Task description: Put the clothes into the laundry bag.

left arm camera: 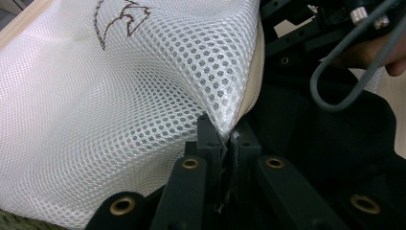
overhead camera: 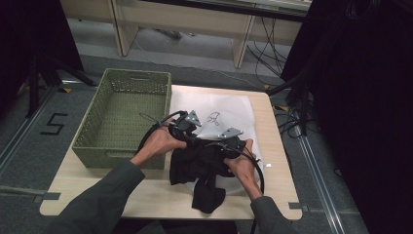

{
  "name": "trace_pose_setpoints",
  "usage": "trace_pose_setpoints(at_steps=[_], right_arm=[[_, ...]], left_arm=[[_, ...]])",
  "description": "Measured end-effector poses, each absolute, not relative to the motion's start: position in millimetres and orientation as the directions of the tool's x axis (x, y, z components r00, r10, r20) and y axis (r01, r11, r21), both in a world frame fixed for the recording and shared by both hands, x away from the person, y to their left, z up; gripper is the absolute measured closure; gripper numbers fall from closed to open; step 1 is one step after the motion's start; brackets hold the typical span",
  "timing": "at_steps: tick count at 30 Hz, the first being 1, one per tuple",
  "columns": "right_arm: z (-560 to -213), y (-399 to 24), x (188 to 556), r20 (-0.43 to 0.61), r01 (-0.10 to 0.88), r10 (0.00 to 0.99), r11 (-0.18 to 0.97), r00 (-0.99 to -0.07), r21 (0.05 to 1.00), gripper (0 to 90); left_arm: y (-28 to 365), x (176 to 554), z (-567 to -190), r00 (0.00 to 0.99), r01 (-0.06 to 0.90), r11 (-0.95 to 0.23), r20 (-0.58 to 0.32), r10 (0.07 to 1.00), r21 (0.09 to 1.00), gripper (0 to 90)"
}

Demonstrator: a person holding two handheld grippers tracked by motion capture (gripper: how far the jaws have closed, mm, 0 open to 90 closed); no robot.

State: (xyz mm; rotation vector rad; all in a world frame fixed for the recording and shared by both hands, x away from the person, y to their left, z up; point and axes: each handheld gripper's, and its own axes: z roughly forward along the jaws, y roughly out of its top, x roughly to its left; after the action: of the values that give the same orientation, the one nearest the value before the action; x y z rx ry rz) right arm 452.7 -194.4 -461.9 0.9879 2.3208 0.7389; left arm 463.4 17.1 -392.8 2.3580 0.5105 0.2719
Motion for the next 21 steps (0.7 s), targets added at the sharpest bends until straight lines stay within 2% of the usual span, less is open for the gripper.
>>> trace_pose_setpoints(at_steps=[2,3,6,8,14,17,18,21], right_arm=[[-459,-197,451,-0.219,0.475,0.765,0.568,-0.605,0.672,76.5],[-453,-198,445,-0.199,0.482,0.781,0.541,-0.593,0.689,69.8],[-440,-207,430,-0.124,0.49,0.785,0.493,-0.607,0.719,57.0],[-431,-216,416,-0.096,0.457,0.765,0.475,-0.637,0.752,49.1],[-413,-228,370,-0.049,0.413,0.735,0.434,-0.677,0.8,40.7],[-419,-222,356,-0.016,0.42,0.7,0.446,-0.714,0.791,36.8],[-424,-218,356,-0.037,0.4,0.678,0.475,-0.734,0.784,35.9],[-437,-203,354,-0.027,0.421,0.654,0.518,-0.756,0.745,33.7]], left_arm=[[16,465,-394,0.894,0.3,-0.672,0.045,0.445,0.677,85.2],[16,465,-394,0.893,0.304,-0.669,0.04,0.447,0.678,85.2],[17,467,-393,0.89,0.313,-0.661,0.033,0.455,0.682,85.1],[18,468,-392,0.888,0.312,-0.661,0.038,0.458,0.683,84.9],[20,469,-392,0.894,0.303,-0.677,0.045,0.445,0.671,84.8],[17,468,-393,0.887,0.317,-0.657,0.03,0.46,0.684,84.7],[17,468,-393,0.888,0.318,-0.66,0.031,0.46,0.681,84.7],[17,468,-394,0.884,0.323,-0.651,0.026,0.466,0.687,84.6]])
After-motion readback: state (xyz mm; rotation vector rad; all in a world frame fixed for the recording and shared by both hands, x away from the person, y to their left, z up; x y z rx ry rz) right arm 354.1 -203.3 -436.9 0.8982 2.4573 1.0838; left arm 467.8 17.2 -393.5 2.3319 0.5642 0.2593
